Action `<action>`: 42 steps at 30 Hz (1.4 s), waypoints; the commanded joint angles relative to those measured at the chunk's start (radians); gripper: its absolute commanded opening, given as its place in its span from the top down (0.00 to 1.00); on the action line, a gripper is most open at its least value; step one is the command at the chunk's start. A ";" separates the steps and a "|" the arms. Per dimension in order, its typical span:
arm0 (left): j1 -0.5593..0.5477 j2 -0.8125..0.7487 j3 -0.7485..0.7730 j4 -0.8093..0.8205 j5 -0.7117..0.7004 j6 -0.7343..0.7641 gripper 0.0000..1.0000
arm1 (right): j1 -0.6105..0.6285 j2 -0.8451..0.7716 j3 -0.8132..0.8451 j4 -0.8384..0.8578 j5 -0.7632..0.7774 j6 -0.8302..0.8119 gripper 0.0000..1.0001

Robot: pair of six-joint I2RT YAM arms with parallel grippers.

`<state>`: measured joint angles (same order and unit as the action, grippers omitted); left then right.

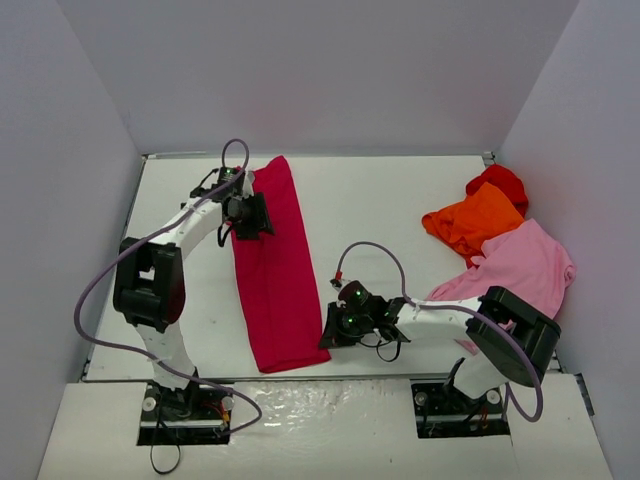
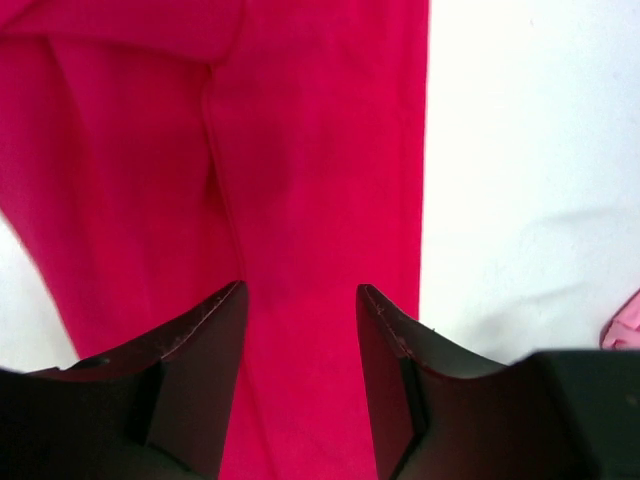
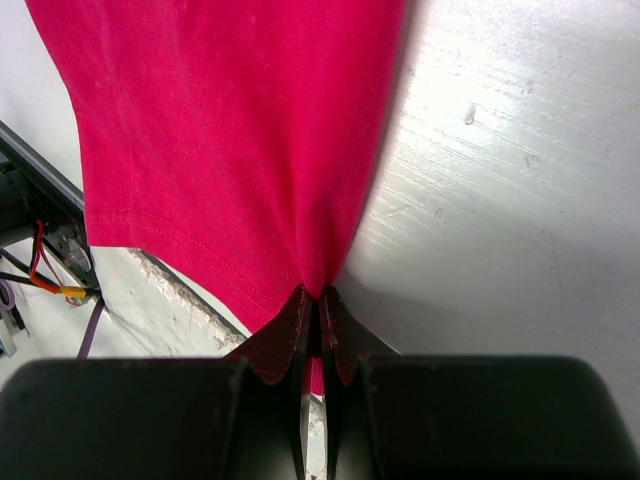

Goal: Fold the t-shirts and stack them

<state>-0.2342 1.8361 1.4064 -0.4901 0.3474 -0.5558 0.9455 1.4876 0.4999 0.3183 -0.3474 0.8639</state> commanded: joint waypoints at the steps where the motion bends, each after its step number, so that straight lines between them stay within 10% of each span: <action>1: 0.030 0.058 0.067 0.154 0.067 -0.007 0.58 | 0.024 0.045 -0.069 -0.277 0.074 -0.055 1.00; 11: 0.033 0.217 0.100 0.297 0.135 -0.006 0.62 | 0.024 0.005 -0.034 -0.317 0.068 -0.069 1.00; 13: 0.032 0.236 0.088 0.312 0.148 -0.020 0.66 | 0.023 -0.001 -0.027 -0.353 0.073 -0.069 1.00; 15: 0.033 0.247 0.063 0.311 0.146 -0.034 0.99 | 0.022 -0.008 -0.023 -0.366 0.077 -0.068 1.00; 22: 0.035 0.250 -0.007 0.237 0.015 -0.072 1.00 | 0.022 0.001 -0.017 -0.378 0.082 -0.065 1.00; 29: 0.036 0.254 0.144 -0.091 -0.212 0.010 0.62 | 0.022 0.010 -0.009 -0.378 0.090 -0.065 1.00; 35: 0.033 0.133 0.150 -0.157 -0.385 0.025 0.57 | 0.024 0.025 -0.008 -0.377 0.094 -0.069 1.00; 42: 0.035 0.062 0.162 -0.153 -0.364 0.025 0.98 | 0.024 0.031 -0.009 -0.377 0.099 -0.074 1.00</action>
<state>-0.2080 2.0078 1.5312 -0.6157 0.0211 -0.5499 0.9565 1.4600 0.5391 0.1537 -0.3461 0.8426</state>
